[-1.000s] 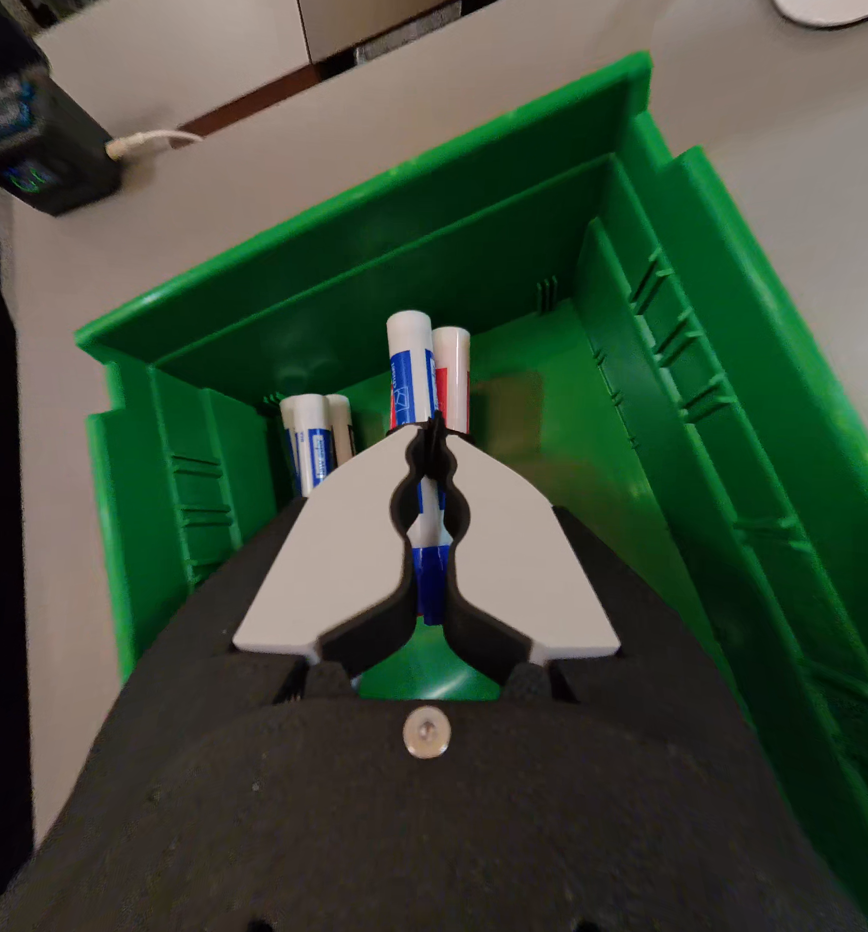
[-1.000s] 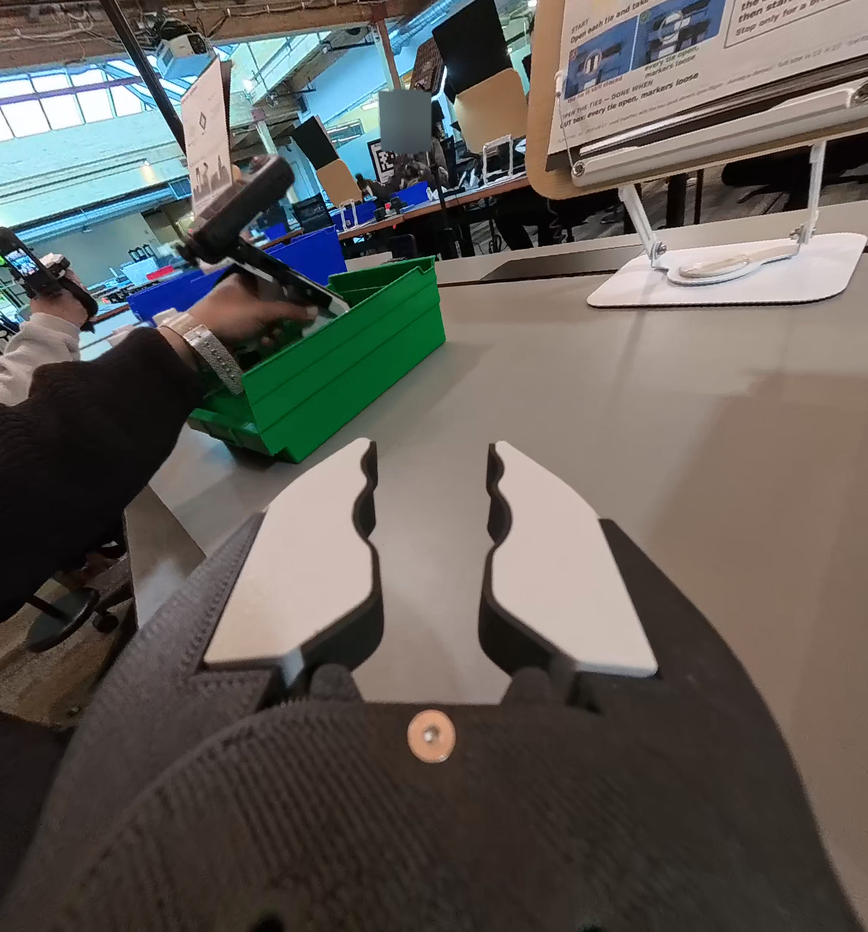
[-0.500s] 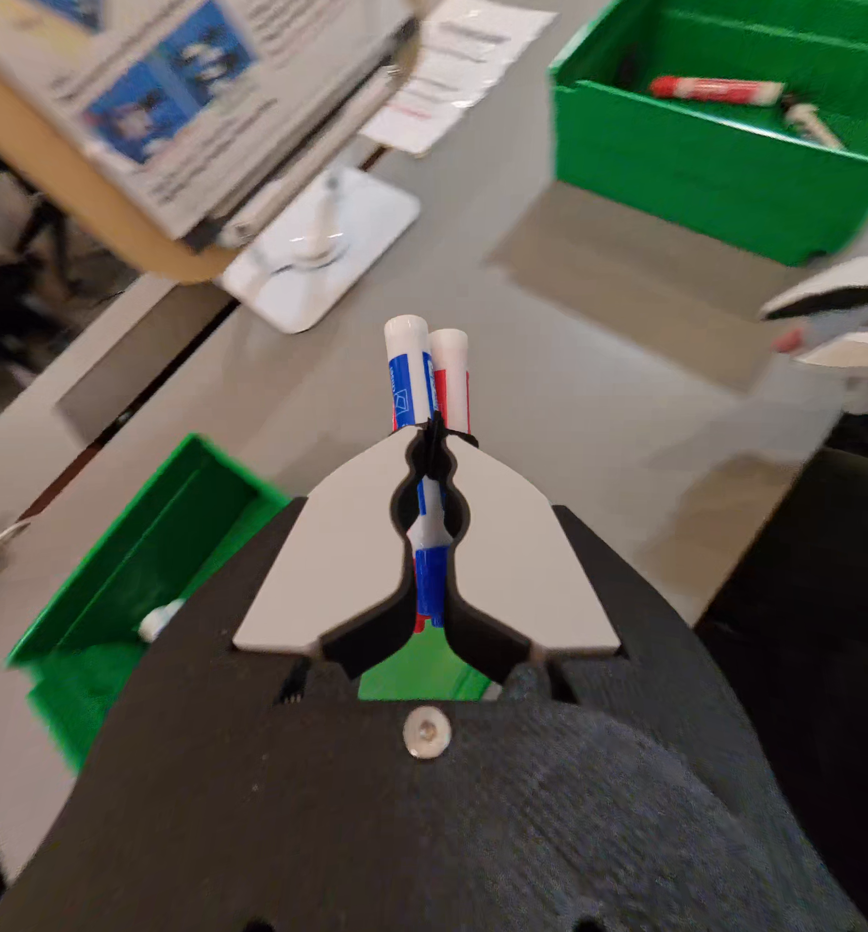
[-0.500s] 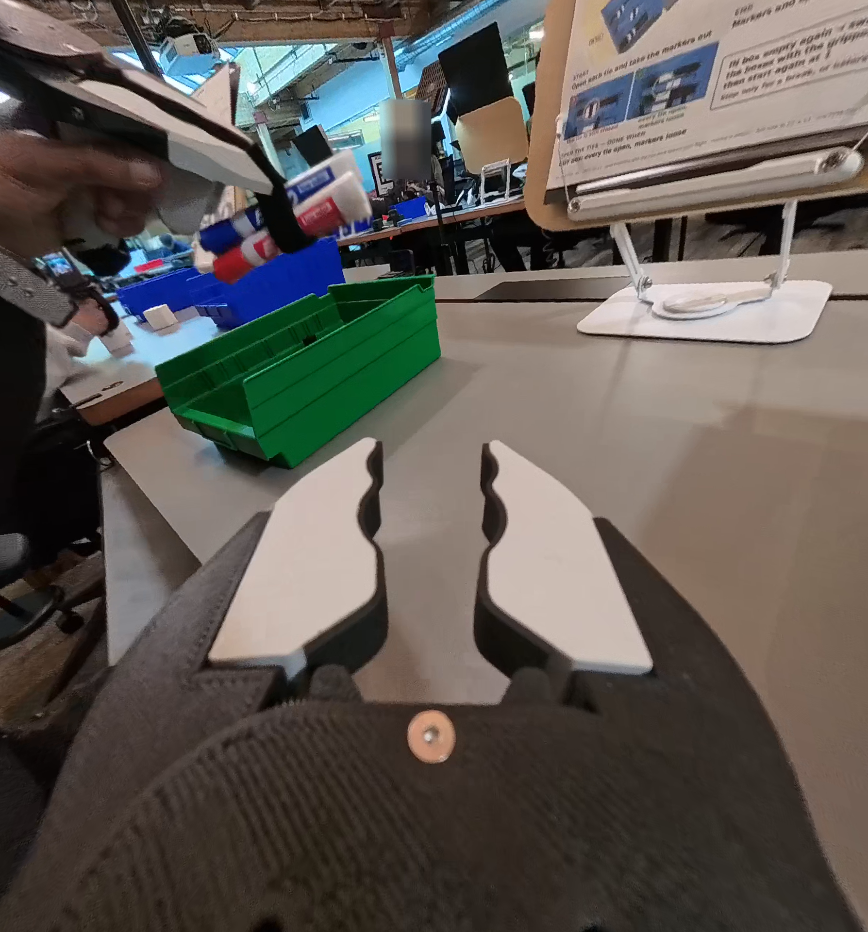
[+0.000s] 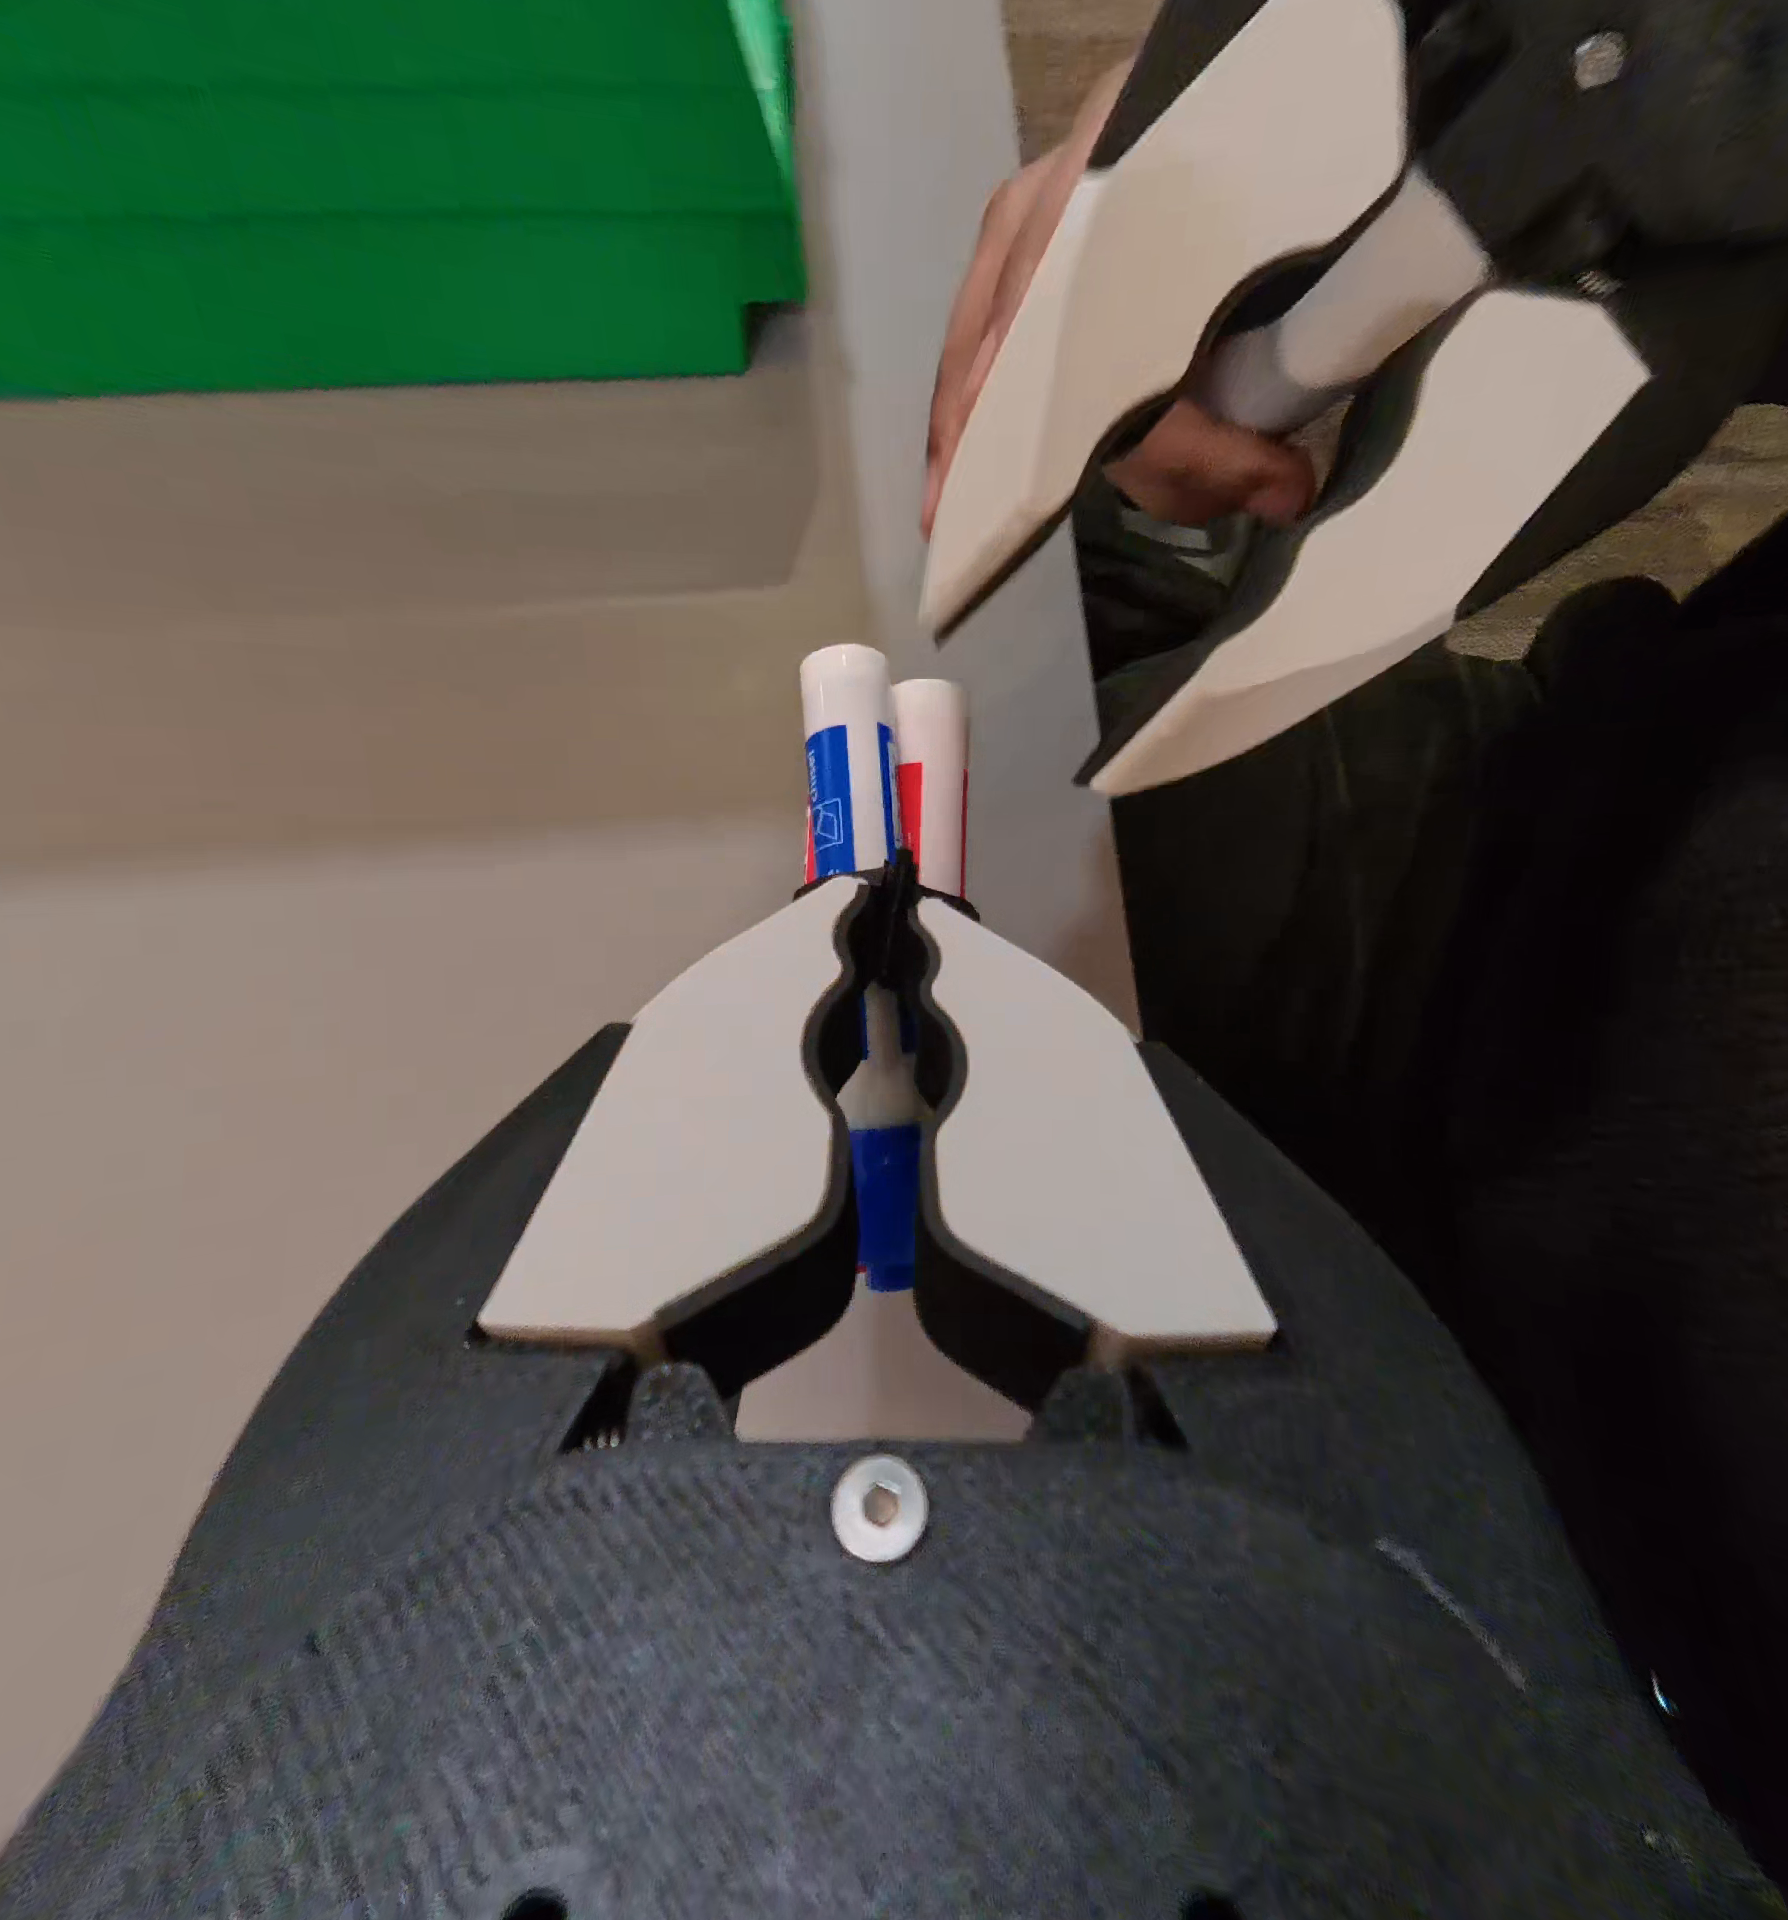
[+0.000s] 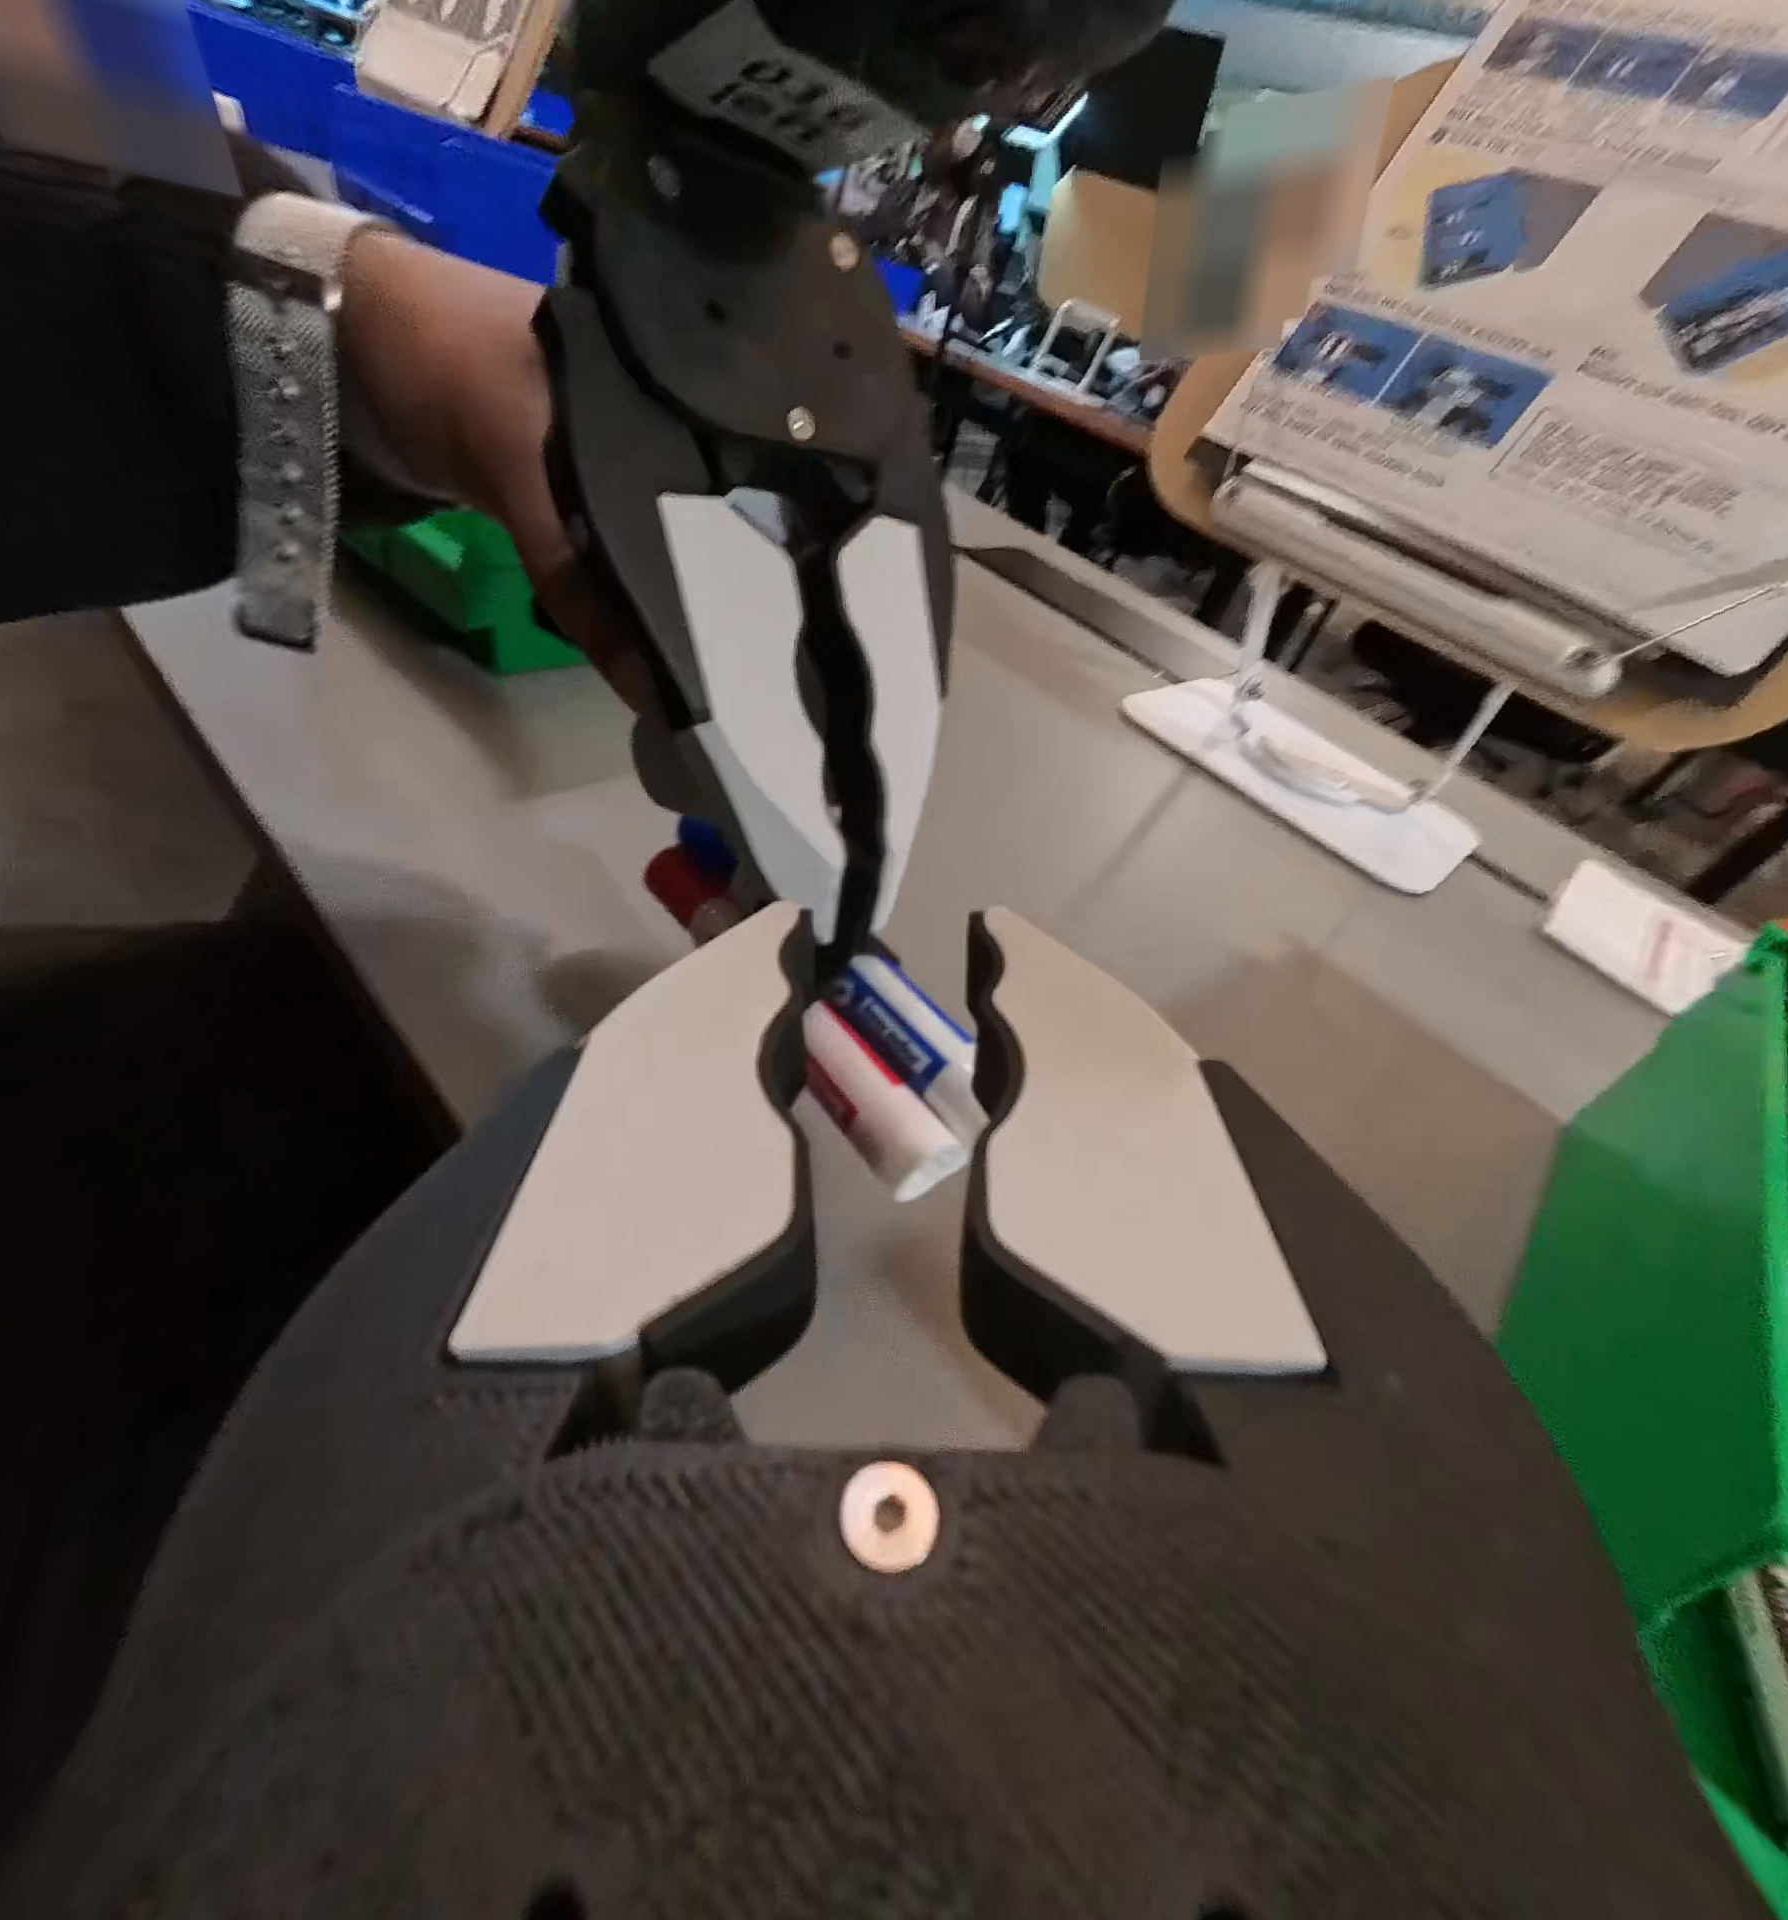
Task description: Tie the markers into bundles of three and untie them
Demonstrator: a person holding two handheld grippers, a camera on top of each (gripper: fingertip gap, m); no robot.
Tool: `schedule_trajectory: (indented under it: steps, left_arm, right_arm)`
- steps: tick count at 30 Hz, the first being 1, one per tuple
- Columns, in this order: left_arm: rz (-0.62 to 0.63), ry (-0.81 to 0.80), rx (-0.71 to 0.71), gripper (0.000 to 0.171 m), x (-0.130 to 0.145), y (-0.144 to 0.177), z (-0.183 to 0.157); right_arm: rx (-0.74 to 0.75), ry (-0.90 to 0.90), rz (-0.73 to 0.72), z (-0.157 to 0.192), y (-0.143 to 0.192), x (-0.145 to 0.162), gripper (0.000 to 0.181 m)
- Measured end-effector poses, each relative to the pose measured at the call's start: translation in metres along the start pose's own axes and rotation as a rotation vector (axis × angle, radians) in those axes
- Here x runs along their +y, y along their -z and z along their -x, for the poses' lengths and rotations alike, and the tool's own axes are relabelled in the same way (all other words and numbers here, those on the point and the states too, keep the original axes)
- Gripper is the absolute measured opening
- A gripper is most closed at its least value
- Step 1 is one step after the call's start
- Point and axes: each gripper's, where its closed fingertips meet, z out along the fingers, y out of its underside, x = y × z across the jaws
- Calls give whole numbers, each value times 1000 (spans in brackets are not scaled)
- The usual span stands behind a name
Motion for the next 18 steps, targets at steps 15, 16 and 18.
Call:
schedule_trajectory:
  steps: [15,16,18]
  left_arm:
    - [8,-186,230,6,-19,-22,-44]
    - [6,-179,236,7,-19,-21,-44]
    - [-6,-163,249,6,-20,-18,-44]
  right_arm:
    - [-117,-20,111,23,18,26,26]
    - [-126,-8,125,25,18,28,26]
    - [-134,15,138,28,16,31,25]
